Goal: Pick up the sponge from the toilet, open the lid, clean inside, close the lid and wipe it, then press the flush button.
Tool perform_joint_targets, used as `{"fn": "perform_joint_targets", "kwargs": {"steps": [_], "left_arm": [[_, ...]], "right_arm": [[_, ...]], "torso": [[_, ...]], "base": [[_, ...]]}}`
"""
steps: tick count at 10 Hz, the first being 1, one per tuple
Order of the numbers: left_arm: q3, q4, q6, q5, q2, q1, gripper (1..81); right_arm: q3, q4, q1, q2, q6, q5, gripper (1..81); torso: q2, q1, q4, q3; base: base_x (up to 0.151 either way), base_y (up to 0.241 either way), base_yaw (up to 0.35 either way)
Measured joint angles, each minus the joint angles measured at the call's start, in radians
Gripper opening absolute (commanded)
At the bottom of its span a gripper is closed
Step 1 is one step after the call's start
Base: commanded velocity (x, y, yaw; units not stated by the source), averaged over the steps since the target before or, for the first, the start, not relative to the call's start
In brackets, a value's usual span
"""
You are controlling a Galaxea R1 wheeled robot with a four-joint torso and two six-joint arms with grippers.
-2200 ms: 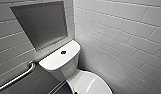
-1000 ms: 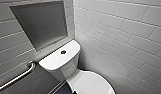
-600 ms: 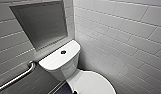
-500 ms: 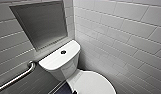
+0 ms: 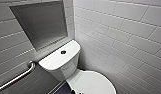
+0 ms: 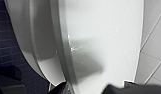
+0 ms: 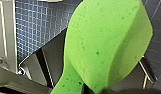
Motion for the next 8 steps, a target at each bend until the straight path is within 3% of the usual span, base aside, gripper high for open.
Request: {"fn": "perform_joint_targets", "kwargs": {"steps": [8], "left_arm": [[0.15,-0.001,-0.15,-0.09,-0.109,-0.011,81.1]], "right_arm": [[-0.001,0.003,0.002,0.001,0.034,0.001,1.0]], "torso": [[0.0,0.0,0.0,0.0]], "base": [[0.0,0.0,0.0]]}}
